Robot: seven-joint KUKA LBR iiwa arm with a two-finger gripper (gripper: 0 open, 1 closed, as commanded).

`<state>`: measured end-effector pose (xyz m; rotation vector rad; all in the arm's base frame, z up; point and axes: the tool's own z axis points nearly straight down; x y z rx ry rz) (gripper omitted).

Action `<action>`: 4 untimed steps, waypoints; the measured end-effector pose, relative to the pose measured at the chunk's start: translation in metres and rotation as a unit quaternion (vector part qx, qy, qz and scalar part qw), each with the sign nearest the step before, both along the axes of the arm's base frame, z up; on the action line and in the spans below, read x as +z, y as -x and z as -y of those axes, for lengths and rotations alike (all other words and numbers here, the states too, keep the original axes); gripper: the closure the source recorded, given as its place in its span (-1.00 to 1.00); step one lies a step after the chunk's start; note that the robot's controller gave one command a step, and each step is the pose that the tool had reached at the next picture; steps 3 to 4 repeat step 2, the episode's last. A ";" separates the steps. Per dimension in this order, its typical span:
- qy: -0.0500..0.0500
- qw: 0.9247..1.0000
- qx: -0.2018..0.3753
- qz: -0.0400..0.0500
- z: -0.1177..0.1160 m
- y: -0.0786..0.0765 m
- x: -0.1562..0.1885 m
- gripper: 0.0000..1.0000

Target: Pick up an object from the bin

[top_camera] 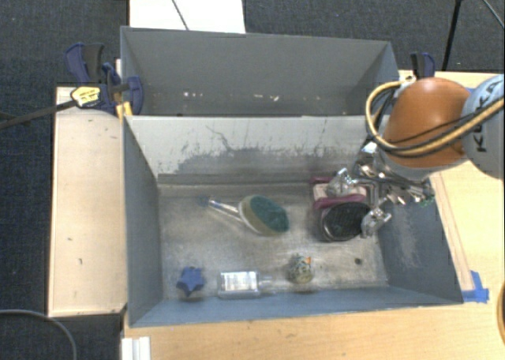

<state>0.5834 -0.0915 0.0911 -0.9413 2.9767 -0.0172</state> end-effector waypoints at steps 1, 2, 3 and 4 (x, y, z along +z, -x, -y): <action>-0.003 1.000 -0.001 0.005 -0.004 -0.003 0.003 1.00; 0.000 0.989 0.146 -0.006 -0.026 0.002 0.150 1.00; 0.000 0.989 0.146 -0.006 -0.026 0.002 0.150 1.00; 0.000 0.989 0.146 -0.006 -0.026 0.002 0.150 1.00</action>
Offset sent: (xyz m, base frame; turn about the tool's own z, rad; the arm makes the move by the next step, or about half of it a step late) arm 0.0000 0.0000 0.0000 0.0000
